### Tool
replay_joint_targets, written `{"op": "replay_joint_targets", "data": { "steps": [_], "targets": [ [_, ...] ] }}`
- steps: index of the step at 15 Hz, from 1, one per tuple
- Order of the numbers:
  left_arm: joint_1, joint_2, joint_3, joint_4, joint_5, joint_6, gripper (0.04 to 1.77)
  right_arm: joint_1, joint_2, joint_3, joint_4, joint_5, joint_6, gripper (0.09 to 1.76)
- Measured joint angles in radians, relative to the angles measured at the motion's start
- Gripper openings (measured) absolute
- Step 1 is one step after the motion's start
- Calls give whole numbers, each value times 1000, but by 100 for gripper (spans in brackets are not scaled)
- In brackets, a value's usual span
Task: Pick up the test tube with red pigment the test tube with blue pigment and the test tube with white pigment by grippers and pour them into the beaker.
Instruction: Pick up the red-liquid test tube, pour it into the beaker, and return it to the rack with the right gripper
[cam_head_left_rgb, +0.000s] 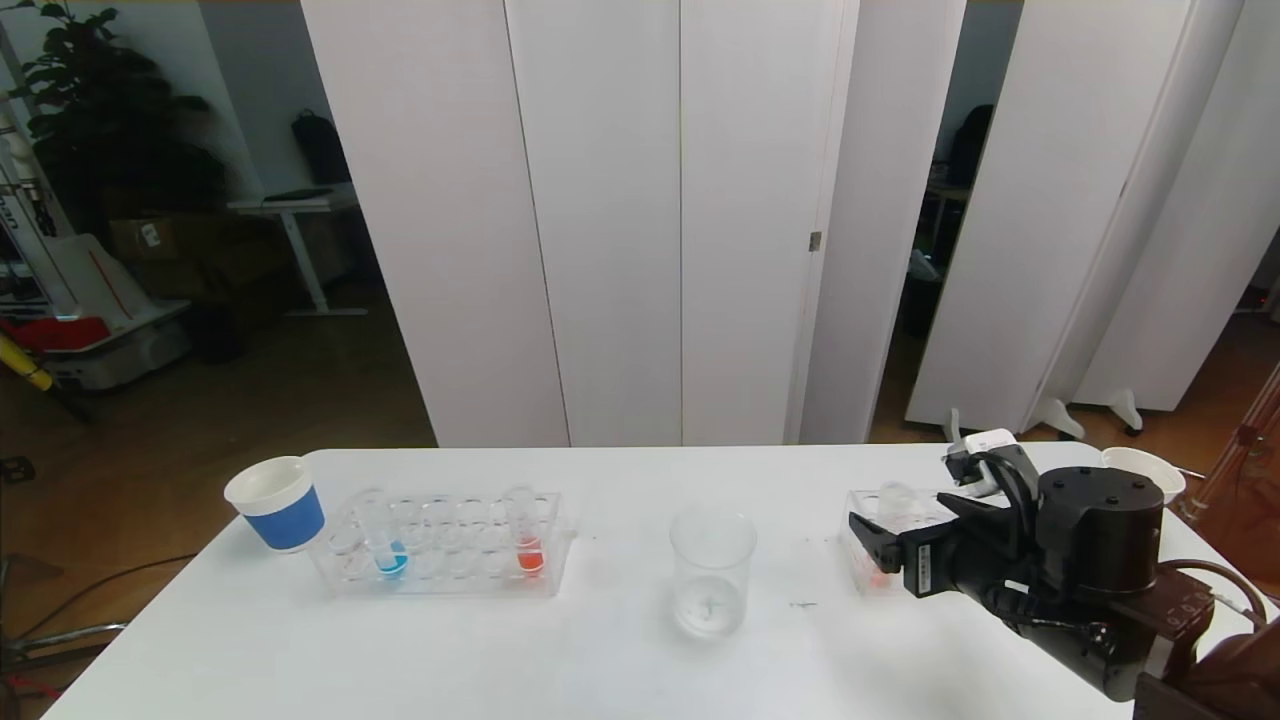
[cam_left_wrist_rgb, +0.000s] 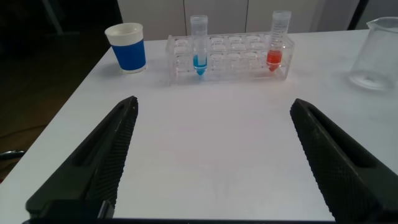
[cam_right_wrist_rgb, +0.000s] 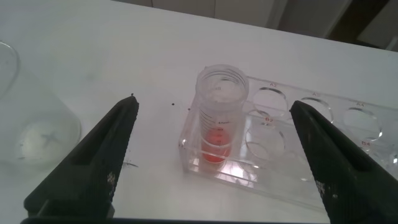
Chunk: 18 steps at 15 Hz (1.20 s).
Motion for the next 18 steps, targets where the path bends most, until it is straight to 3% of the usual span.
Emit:
{"op": "replay_joint_targets", "data": {
  "steps": [9,10,12,13,14,15,18],
  "targets": [
    [0,0,0,0,0,0,175,0,40,-11,-18,1,0,171],
    [0,0,0,0,0,0,175,0,43,-13,-16,2,1,151],
    [0,0,0,0,0,0,175,1,51,-16,-14,1,8,69],
    [0,0,0,0,0,0,175,0,53,-19,-14,4,11,43],
    [0,0,0,0,0,0,175,4,54,-21,-13,4,16,40],
    [0,0,0,0,0,0,175,6,55,-24,-11,5,23,56],
    [0,0,0,0,0,0,175,16,58,-31,-9,4,40,59]
  ]
}}
